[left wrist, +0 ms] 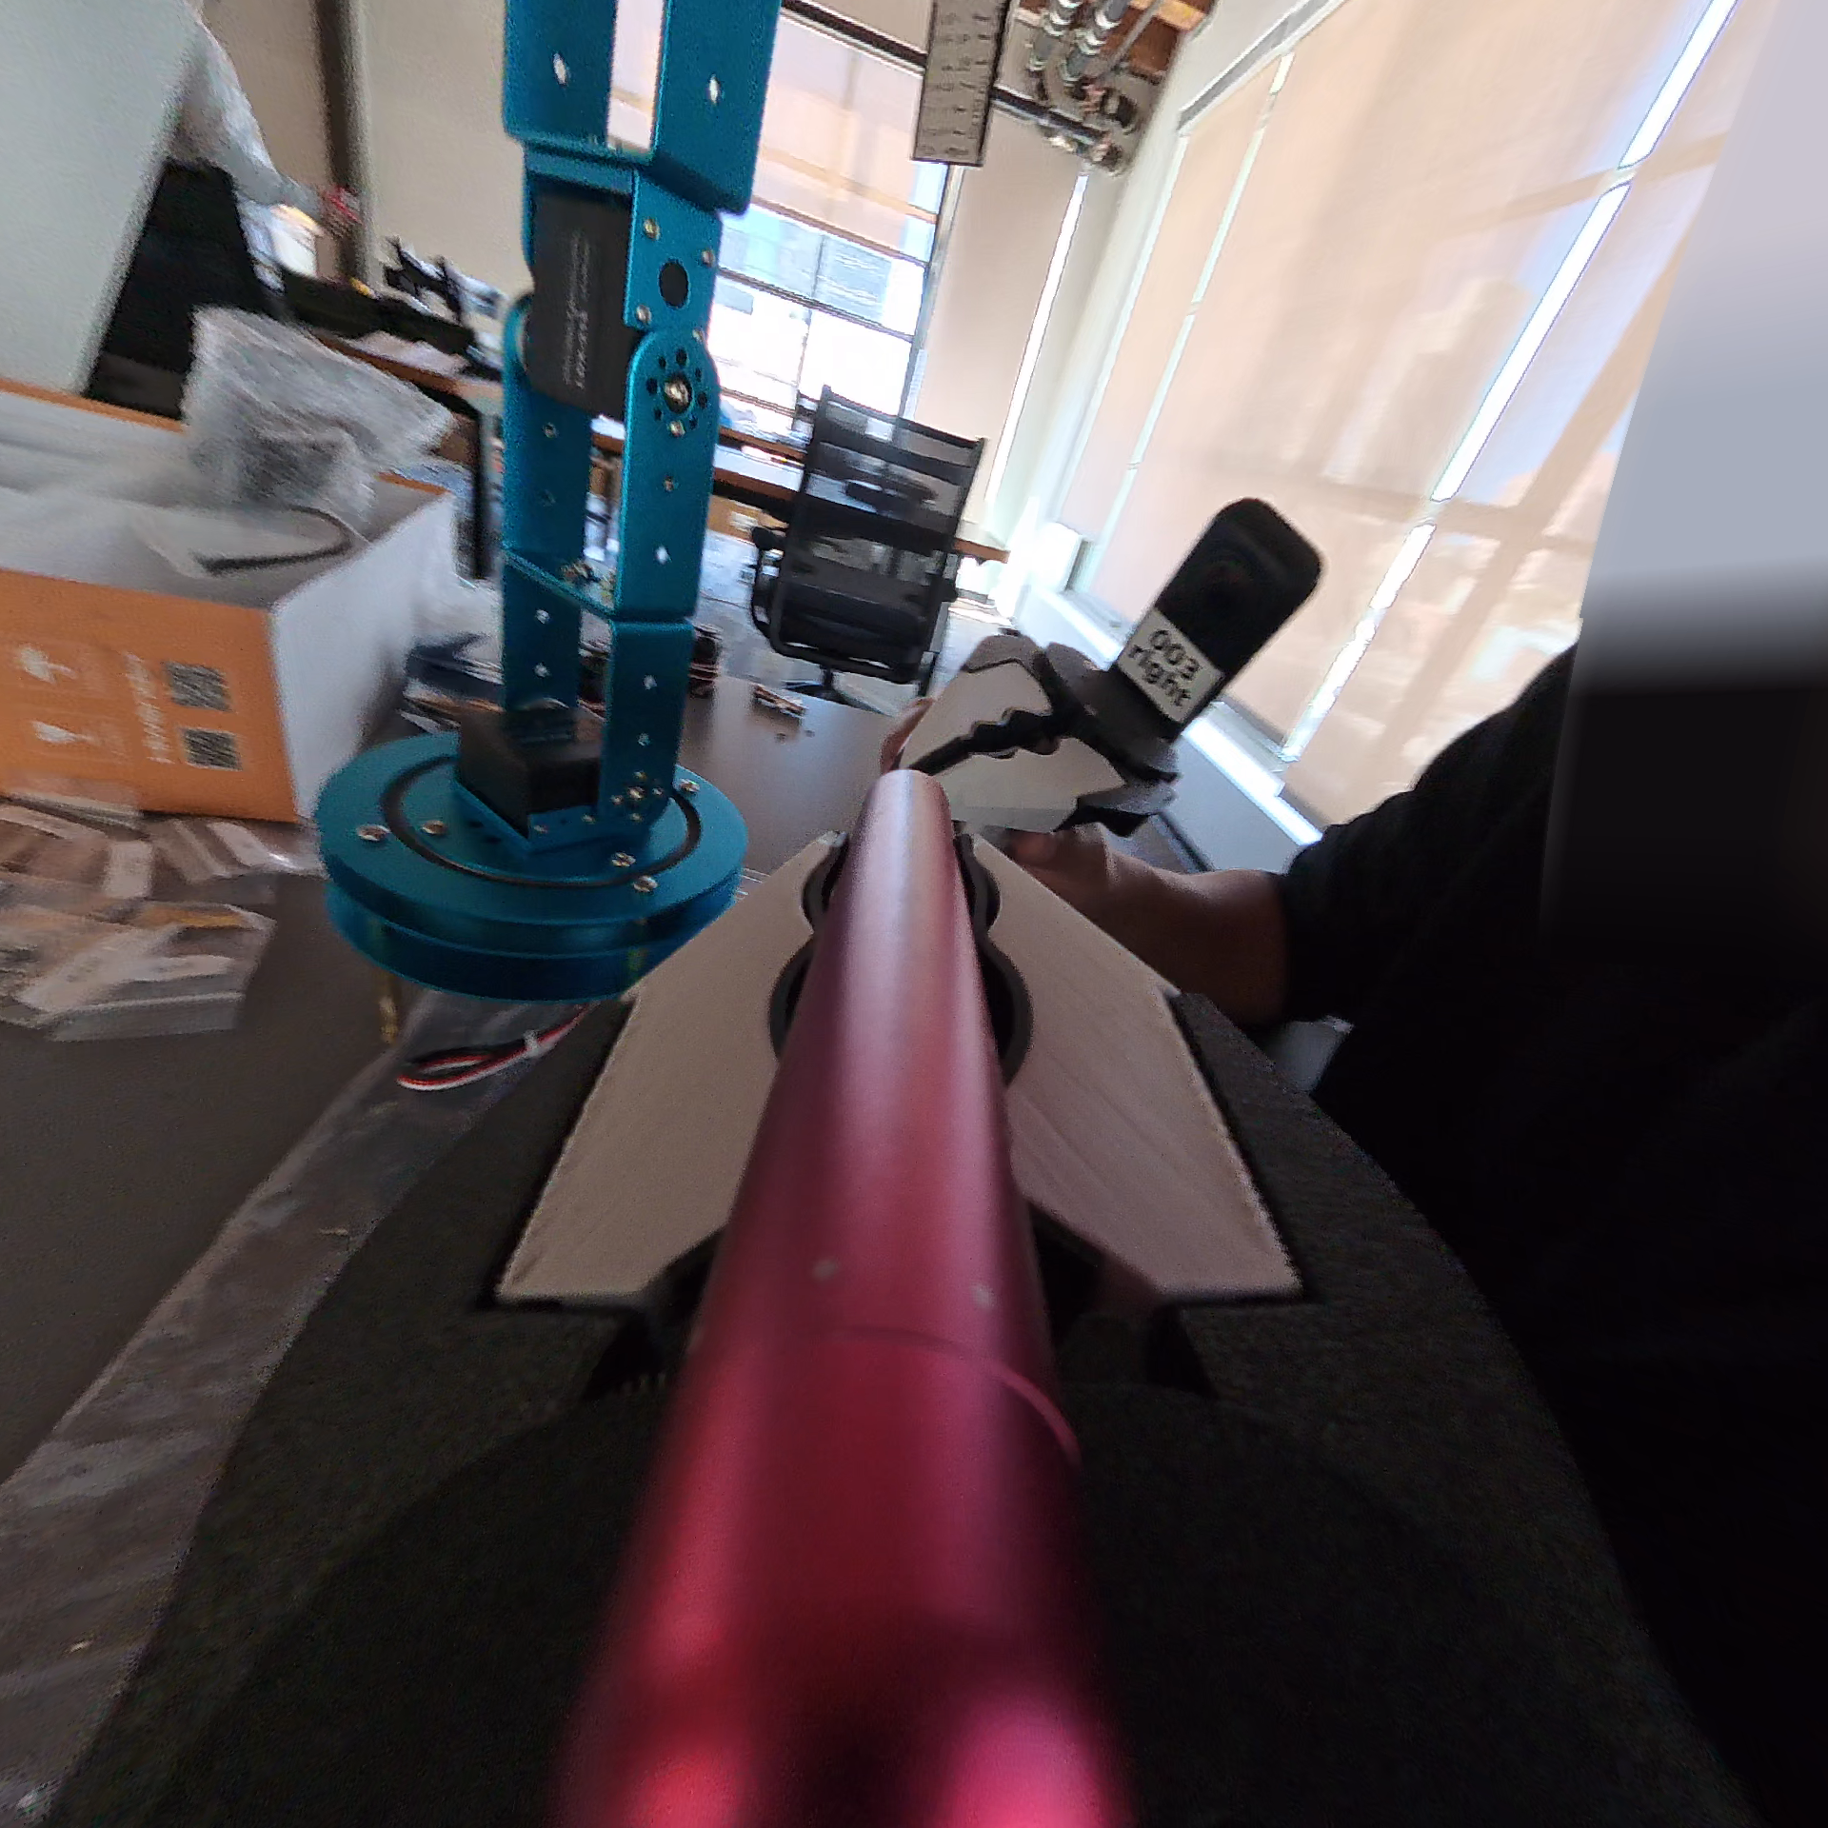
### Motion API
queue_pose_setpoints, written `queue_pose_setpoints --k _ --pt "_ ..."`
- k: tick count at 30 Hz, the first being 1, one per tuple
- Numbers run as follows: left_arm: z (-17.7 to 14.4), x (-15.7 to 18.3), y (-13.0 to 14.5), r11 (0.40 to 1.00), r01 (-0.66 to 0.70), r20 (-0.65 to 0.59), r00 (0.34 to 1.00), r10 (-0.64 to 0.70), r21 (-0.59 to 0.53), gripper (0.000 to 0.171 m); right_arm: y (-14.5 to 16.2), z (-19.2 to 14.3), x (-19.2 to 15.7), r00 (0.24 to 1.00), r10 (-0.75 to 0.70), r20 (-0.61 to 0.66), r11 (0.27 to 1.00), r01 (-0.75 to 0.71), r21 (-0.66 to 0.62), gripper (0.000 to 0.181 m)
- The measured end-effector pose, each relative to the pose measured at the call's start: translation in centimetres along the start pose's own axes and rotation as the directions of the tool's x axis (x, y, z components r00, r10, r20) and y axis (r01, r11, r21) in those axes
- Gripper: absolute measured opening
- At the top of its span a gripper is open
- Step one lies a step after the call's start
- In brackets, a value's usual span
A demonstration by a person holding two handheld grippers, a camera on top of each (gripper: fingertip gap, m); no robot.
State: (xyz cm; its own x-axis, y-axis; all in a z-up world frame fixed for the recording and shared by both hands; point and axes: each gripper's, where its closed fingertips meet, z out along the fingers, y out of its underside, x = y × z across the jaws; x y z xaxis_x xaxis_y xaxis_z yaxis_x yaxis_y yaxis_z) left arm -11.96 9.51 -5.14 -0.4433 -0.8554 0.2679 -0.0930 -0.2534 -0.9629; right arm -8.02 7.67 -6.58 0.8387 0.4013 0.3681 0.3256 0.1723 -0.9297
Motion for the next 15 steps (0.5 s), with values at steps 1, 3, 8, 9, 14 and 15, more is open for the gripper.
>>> queue_pose_setpoints --k 1,3,8,9,14,15 --pt "-0.2 0.0 0.0 1.0 0.02 -0.023 1.0 -0.02 -0.001 0.021 -0.1 -0.1 -0.2 1.0 0.012 0.023 1.0 -0.012 0.006 0.0" --pt "-0.4 0.2 0.1 0.998 0.059 -0.059 0.997 -0.058 0.004 0.021 -0.3 -0.2 -0.6 0.998 0.03 0.059 0.999 -0.031 0.021 0.0" --pt "0.0 1.3 0.7 0.993 0.121 -0.158 0.98 -0.122 -0.013 0.021 -0.1 0.1 -1.9 0.994 0.0 0.114 1.0 -0.002 0.011 0.0" --pt "0.1 1.3 0.6 0.994 0.111 -0.146 0.983 -0.111 -0.007 0.021 -0.2 0.1 -1.6 0.997 -0.025 0.078 1.0 0.024 0.009 0.0" --pt "-0.1 1.6 0.1 0.997 0.073 -0.143 0.987 -0.071 0.006 0.022 -0.3 0.0 -1.4 0.995 0.025 0.096 0.999 -0.027 0.019 0.0" --pt "-0.1 1.6 0.0 0.996 0.087 -0.151 0.985 -0.085 0.012 0.021 -0.3 0.1 -1.3 0.995 0.032 0.09 0.999 -0.034 0.017 0.0"
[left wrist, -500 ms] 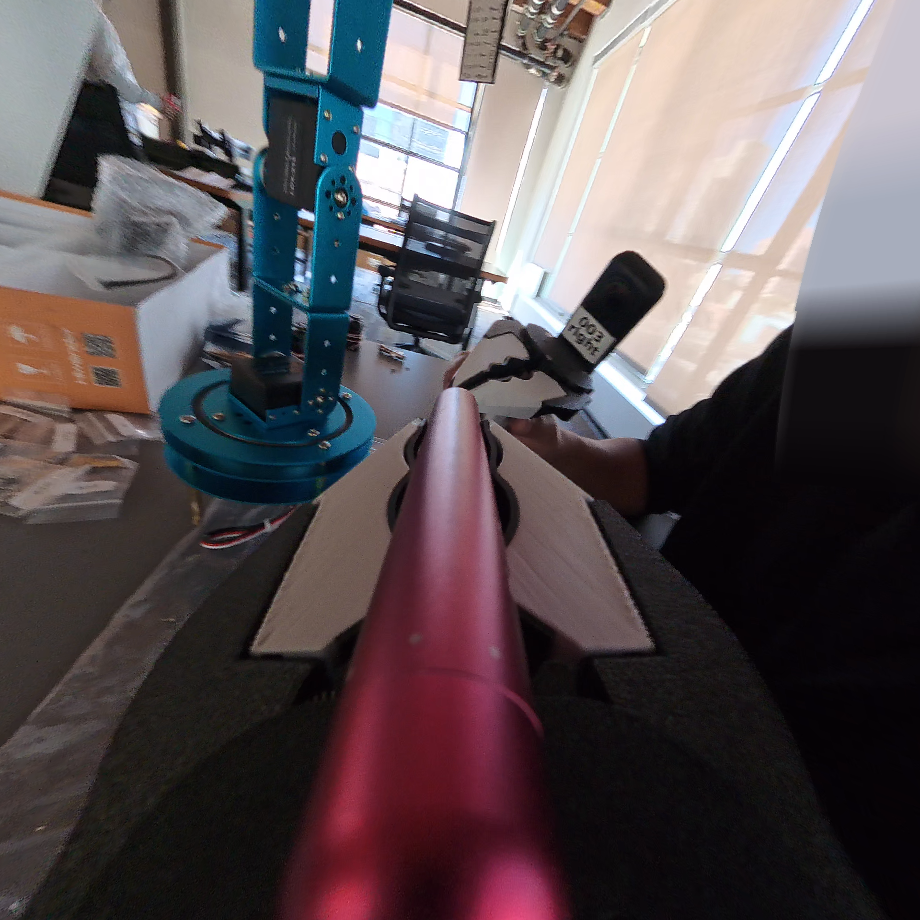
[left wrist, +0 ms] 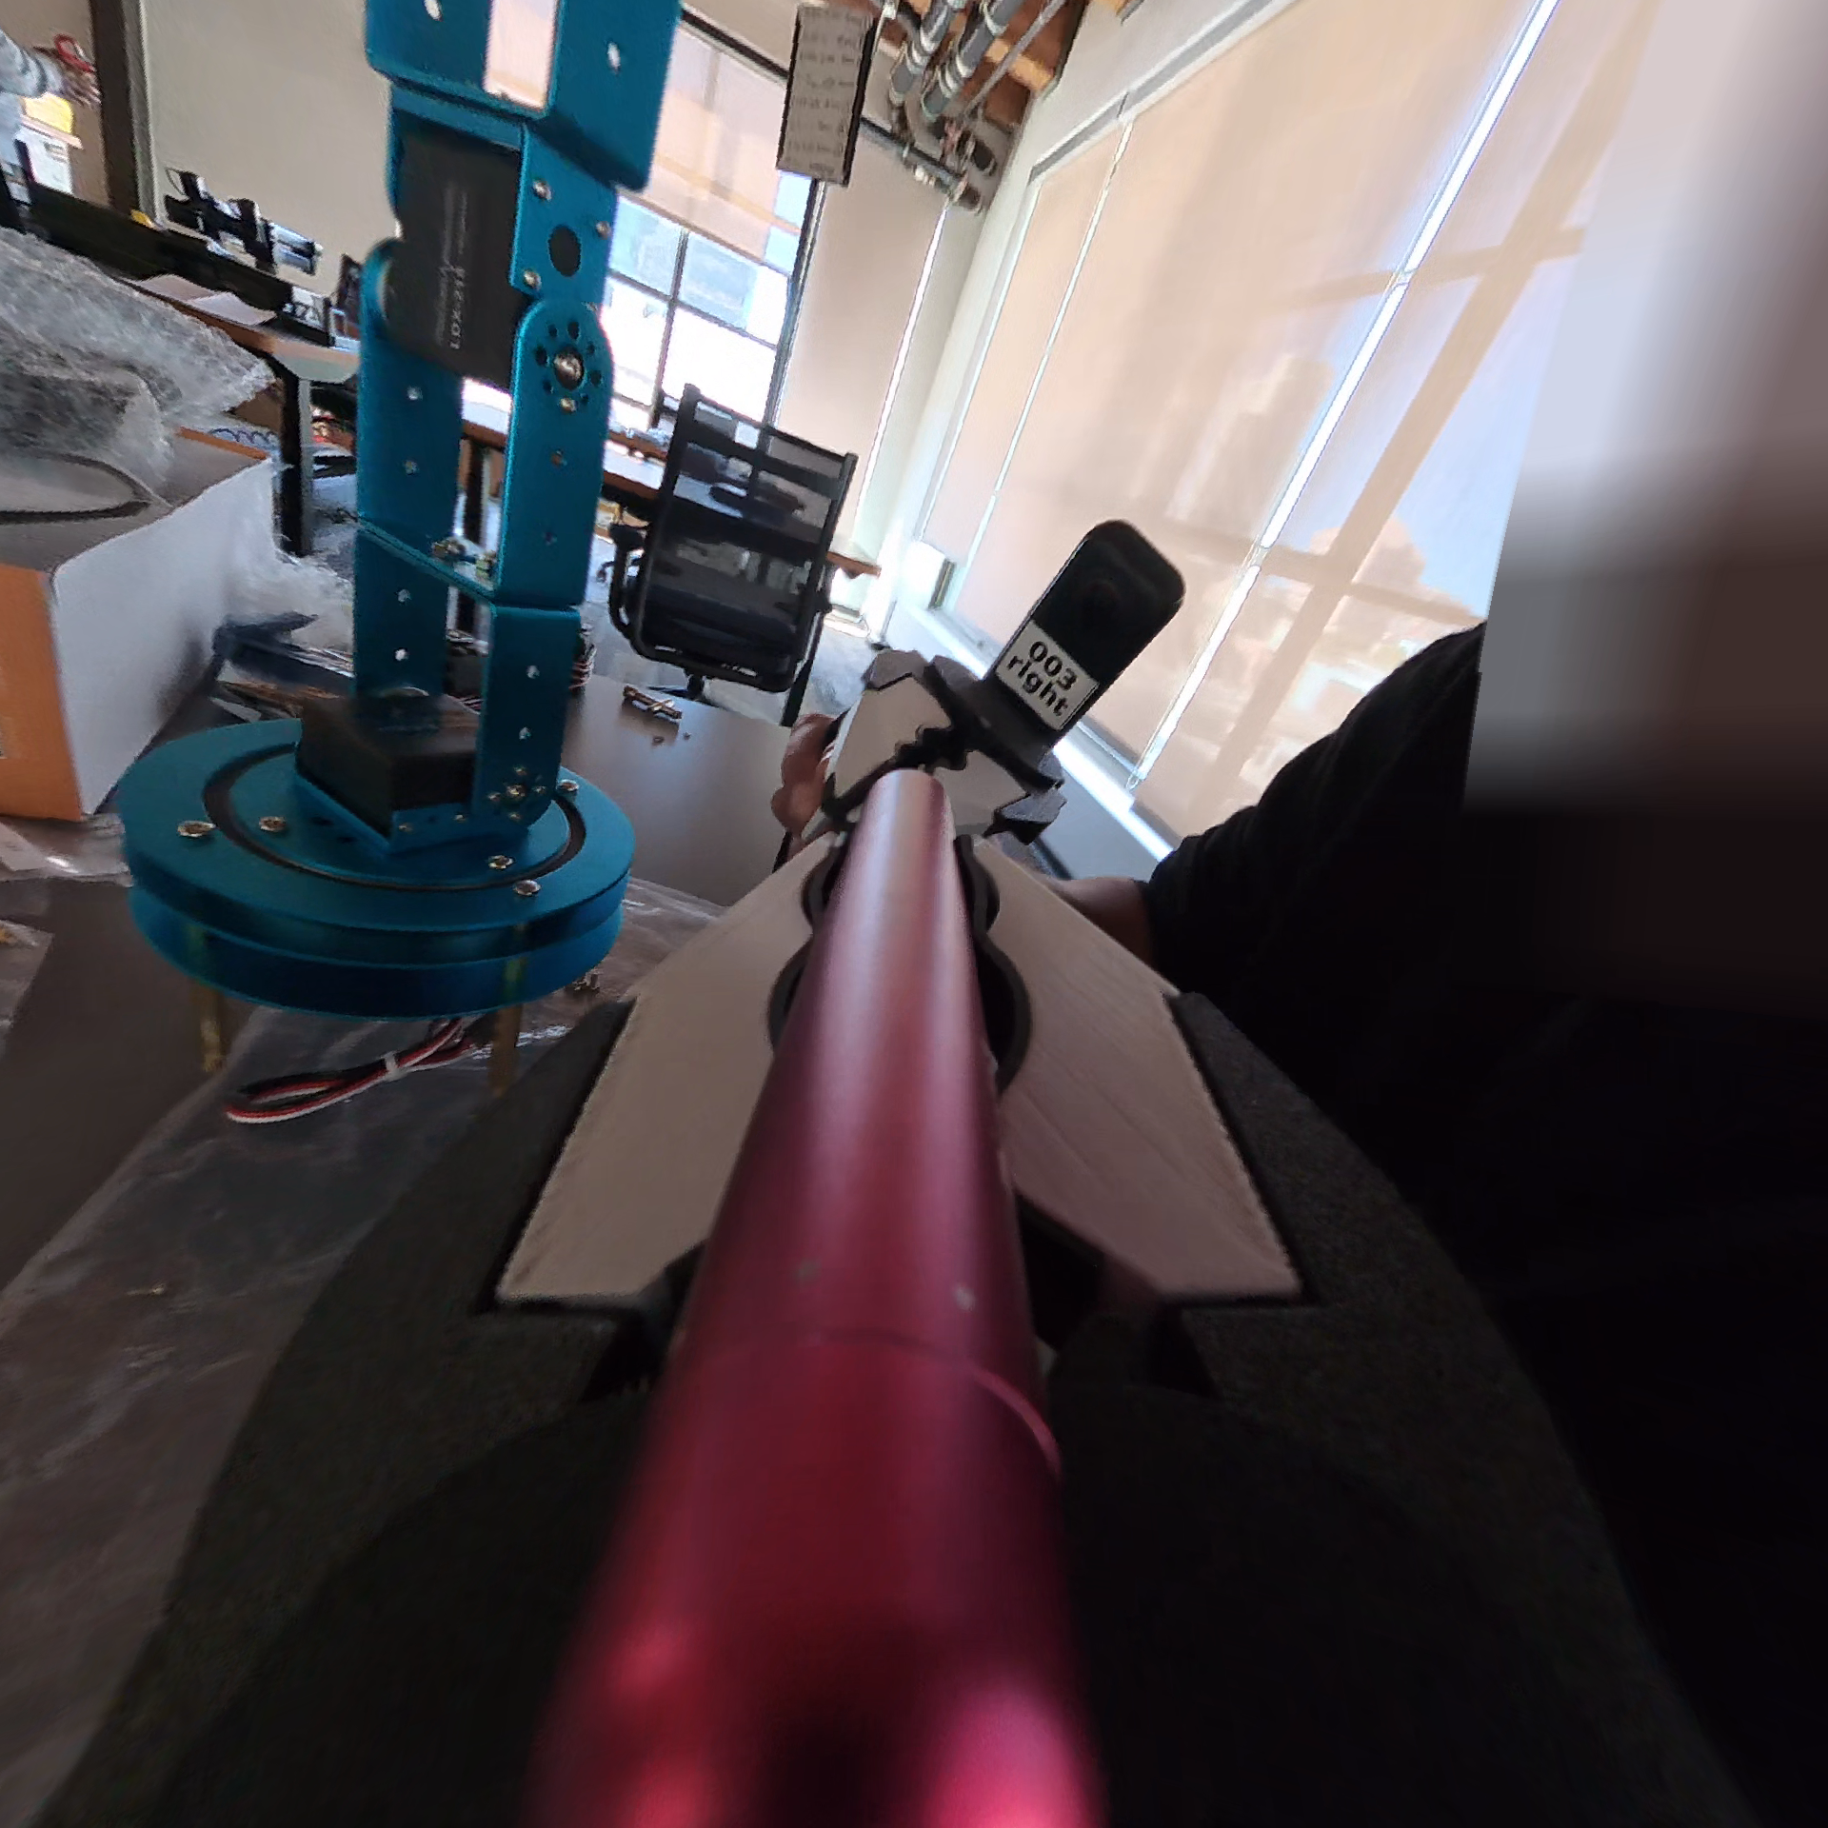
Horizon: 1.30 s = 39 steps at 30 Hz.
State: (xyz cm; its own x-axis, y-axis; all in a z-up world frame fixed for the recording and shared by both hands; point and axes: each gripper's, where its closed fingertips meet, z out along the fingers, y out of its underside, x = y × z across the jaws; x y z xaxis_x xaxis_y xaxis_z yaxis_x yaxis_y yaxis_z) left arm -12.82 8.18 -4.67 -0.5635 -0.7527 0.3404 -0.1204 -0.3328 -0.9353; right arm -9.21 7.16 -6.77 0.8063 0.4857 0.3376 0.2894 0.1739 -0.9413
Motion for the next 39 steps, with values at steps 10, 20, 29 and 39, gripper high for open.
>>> queue_pose_setpoints --k 10,20,29,39 --pt "-0.7 -1.5 -0.1 0.994 -0.111 0.12 0.986 0.112 -0.018 0.021 -1.0 -0.7 0.4 0.977 0.197 0.08 0.978 -0.202 0.059 0.021" --pt "-0.7 -0.8 0.7 0.992 -0.119 0.097 0.988 0.123 -0.043 0.021 -0.7 -0.6 0.5 0.966 0.239 0.103 0.969 -0.244 0.045 0.009" --pt "-1.1 -0.9 0.4 0.994 -0.108 0.1 0.989 0.111 -0.032 0.021 -0.7 -0.6 0.4 0.968 0.227 0.105 0.972 -0.232 0.042 0.001" --pt "-1.2 -0.8 0.1 0.995 -0.099 0.092 0.991 0.1 -0.02 0.021 -0.8 -0.8 0.7 0.968 0.232 0.096 0.97 -0.238 0.053 0.0"
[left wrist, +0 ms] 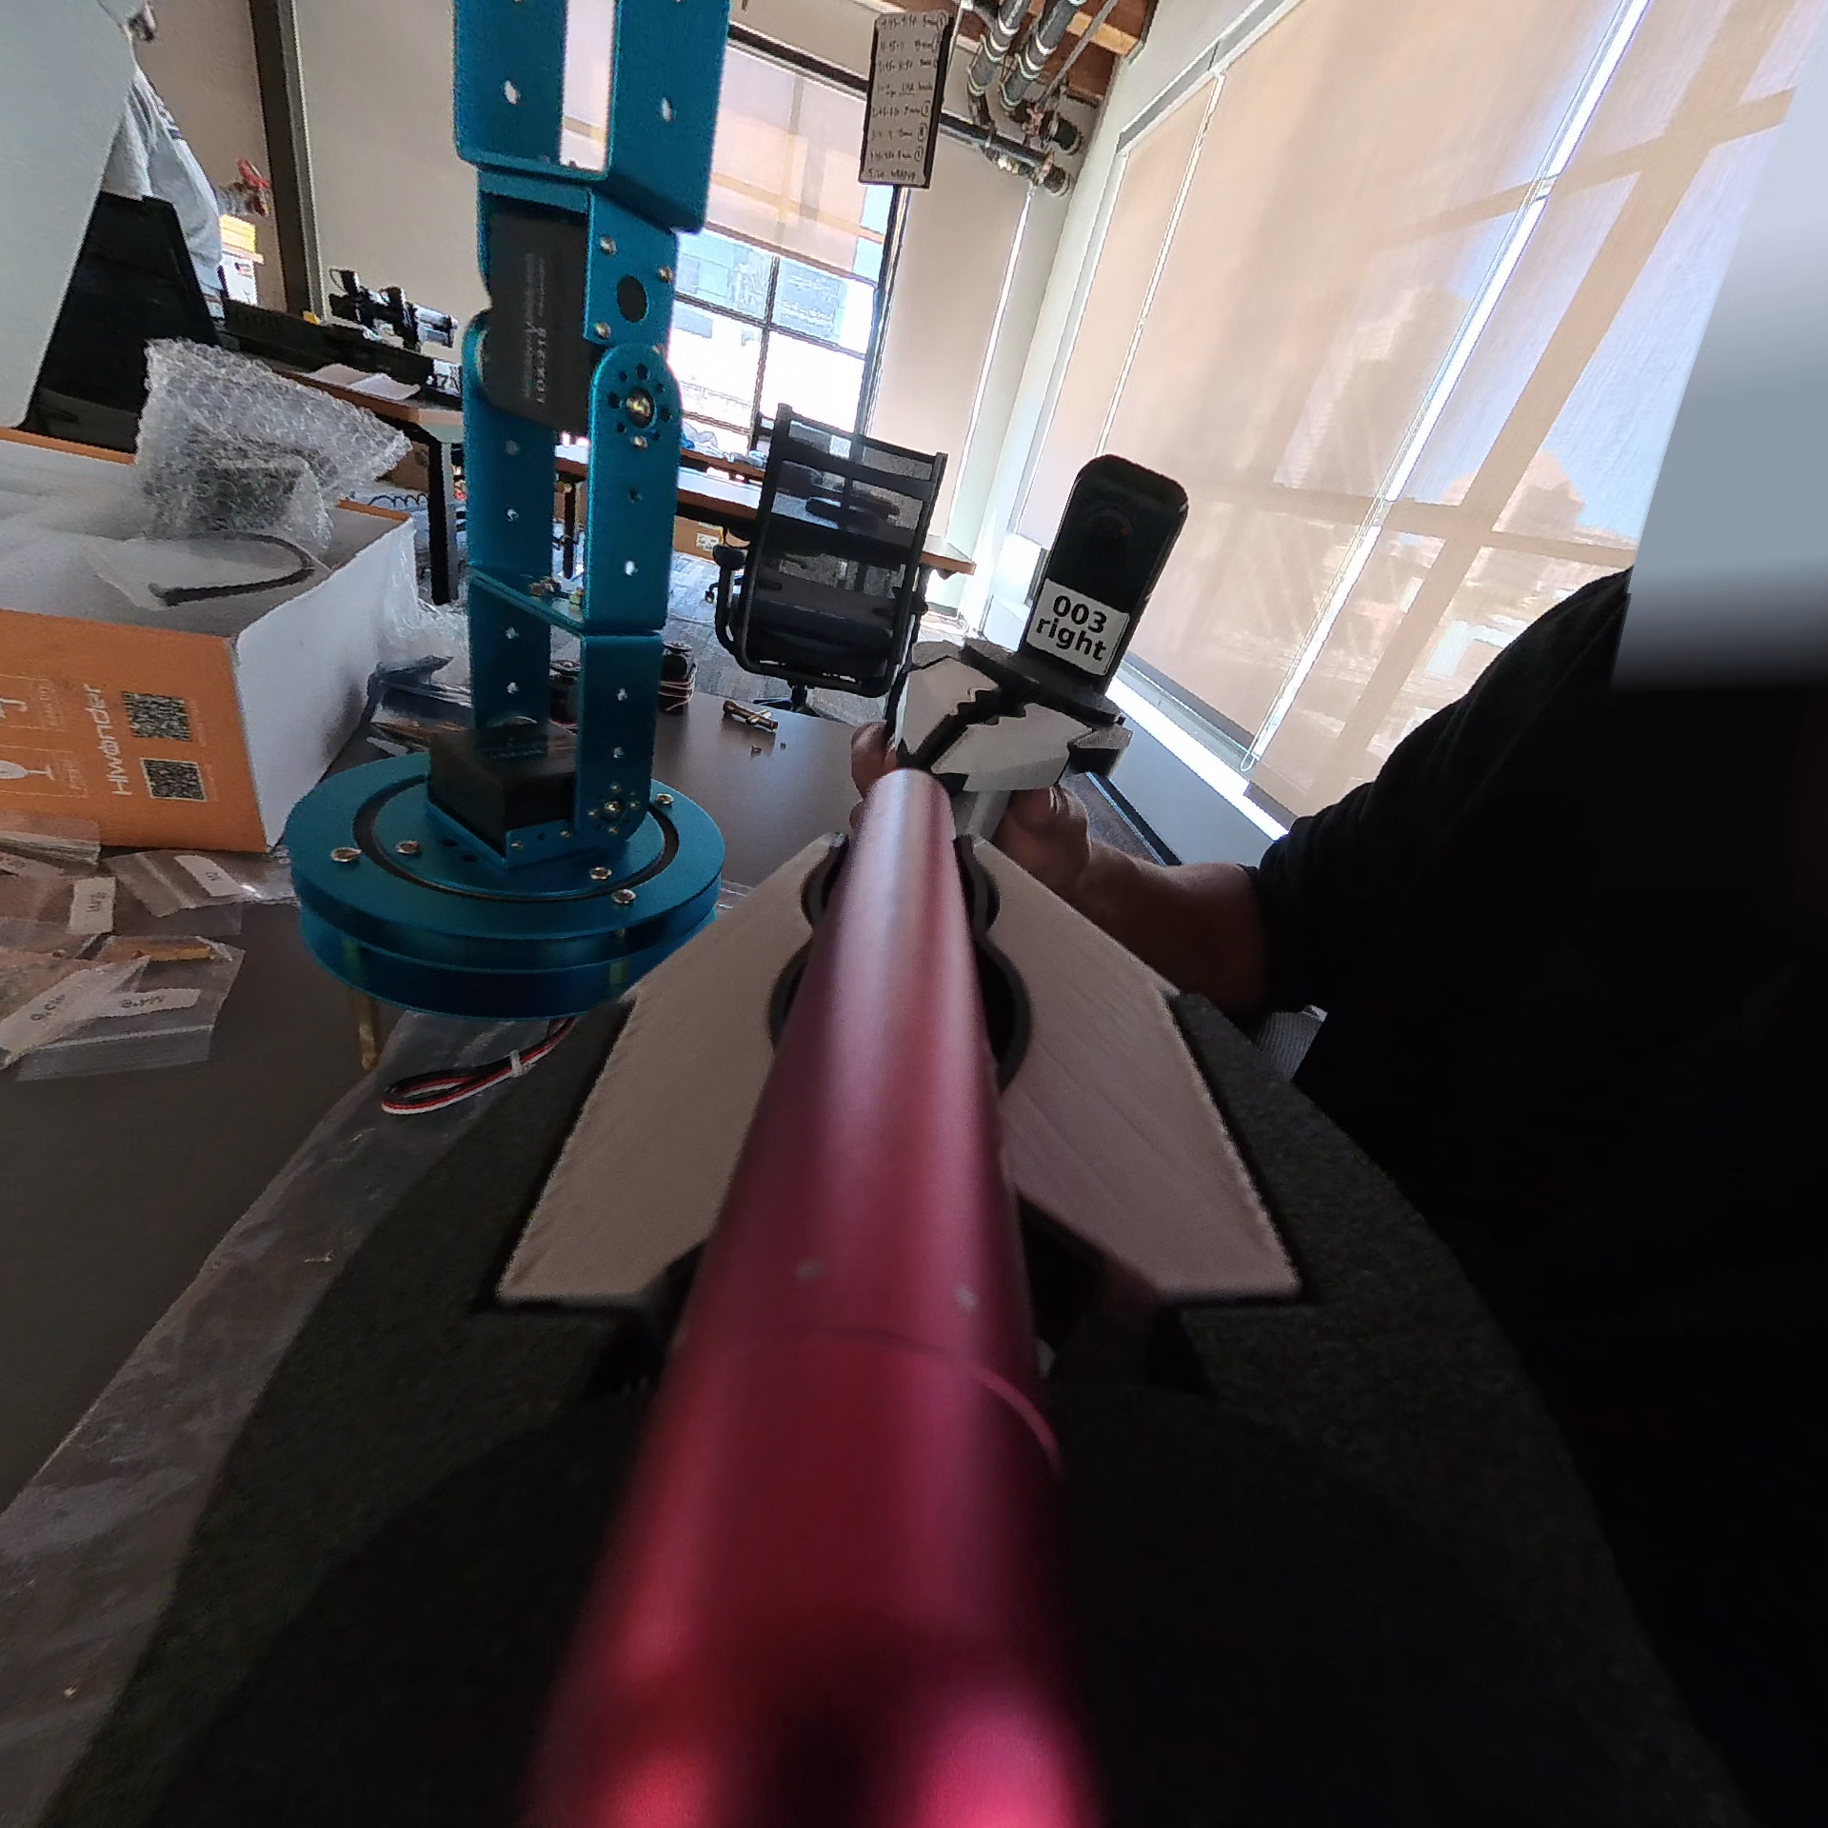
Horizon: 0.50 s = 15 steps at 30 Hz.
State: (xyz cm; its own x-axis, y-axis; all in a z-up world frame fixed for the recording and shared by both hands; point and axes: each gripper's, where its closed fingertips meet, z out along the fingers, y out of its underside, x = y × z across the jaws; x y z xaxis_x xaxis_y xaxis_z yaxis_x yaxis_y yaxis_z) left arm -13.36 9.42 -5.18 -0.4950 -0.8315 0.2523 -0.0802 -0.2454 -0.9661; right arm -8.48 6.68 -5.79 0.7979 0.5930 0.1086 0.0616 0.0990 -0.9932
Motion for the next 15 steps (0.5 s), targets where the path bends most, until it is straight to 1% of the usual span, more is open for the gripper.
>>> queue_pose_setpoints --k 3,9,15 --pt "0.0 -0.05 -0.03 1.0 0.005 0.001 1.0 -0.005 0.002 0.021 -0.06 -0.02 0.1 1.0 -0.004 -0.01 1.0 0.004 0.003 0.001" --pt "0.12 0.06 0.17 1.0 0.017 -0.01 1.0 -0.017 0.0 0.021 -0.66 -0.21 -0.4 1.0 0.009 0.023 0.999 -0.01 0.038 0.001" --pt "0.04 0.15 -0.11 0.999 0.031 -0.018 0.999 -0.03 0.015 0.021 -0.25 0.0 -0.33 1.0 0.008 0.019 1.0 -0.008 0.014 0.001"
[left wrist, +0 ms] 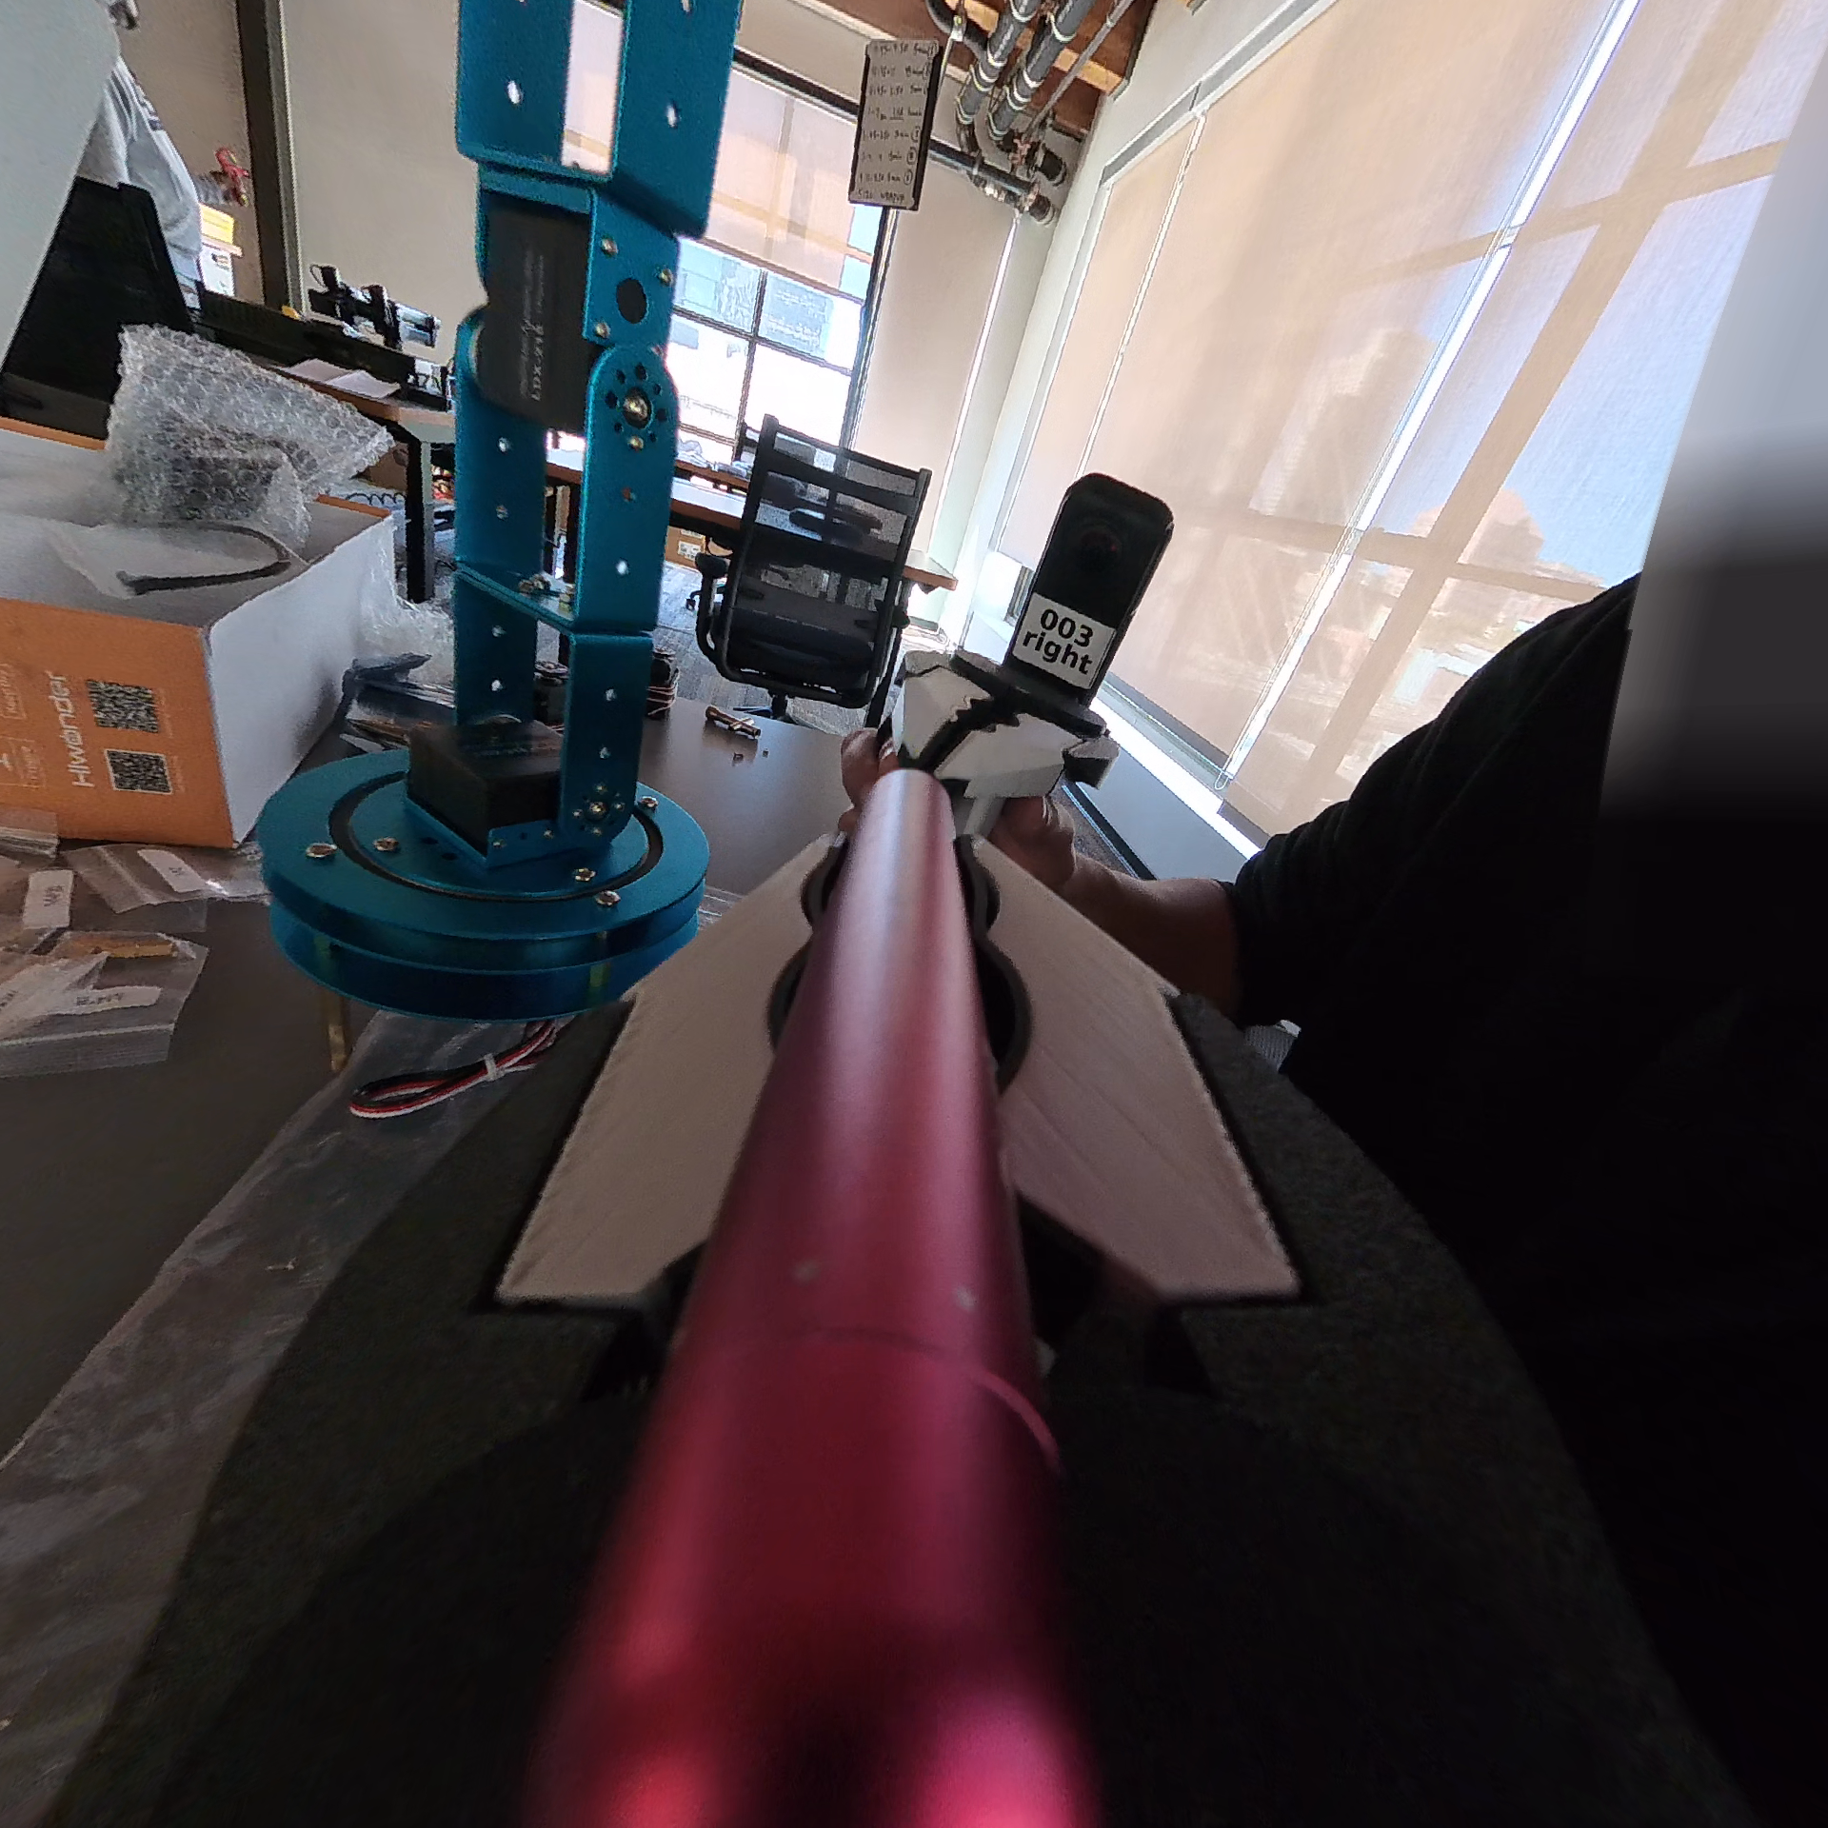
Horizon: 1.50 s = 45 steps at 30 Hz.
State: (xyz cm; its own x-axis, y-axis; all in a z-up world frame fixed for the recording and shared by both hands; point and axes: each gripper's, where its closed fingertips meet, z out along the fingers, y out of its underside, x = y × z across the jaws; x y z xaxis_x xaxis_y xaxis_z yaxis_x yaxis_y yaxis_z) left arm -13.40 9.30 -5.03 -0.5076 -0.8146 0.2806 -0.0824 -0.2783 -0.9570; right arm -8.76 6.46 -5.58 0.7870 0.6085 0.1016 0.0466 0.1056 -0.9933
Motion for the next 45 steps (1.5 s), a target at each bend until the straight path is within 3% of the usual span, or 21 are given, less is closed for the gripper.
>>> queue_pose_setpoints --k 45 --pt "0.05 0.31 0.16 1.0 0.018 -0.025 1.0 -0.018 -0.004 0.021 -0.23 -0.09 -0.46 1.0 -0.009 0.023 1.0 0.008 0.016 0.0"
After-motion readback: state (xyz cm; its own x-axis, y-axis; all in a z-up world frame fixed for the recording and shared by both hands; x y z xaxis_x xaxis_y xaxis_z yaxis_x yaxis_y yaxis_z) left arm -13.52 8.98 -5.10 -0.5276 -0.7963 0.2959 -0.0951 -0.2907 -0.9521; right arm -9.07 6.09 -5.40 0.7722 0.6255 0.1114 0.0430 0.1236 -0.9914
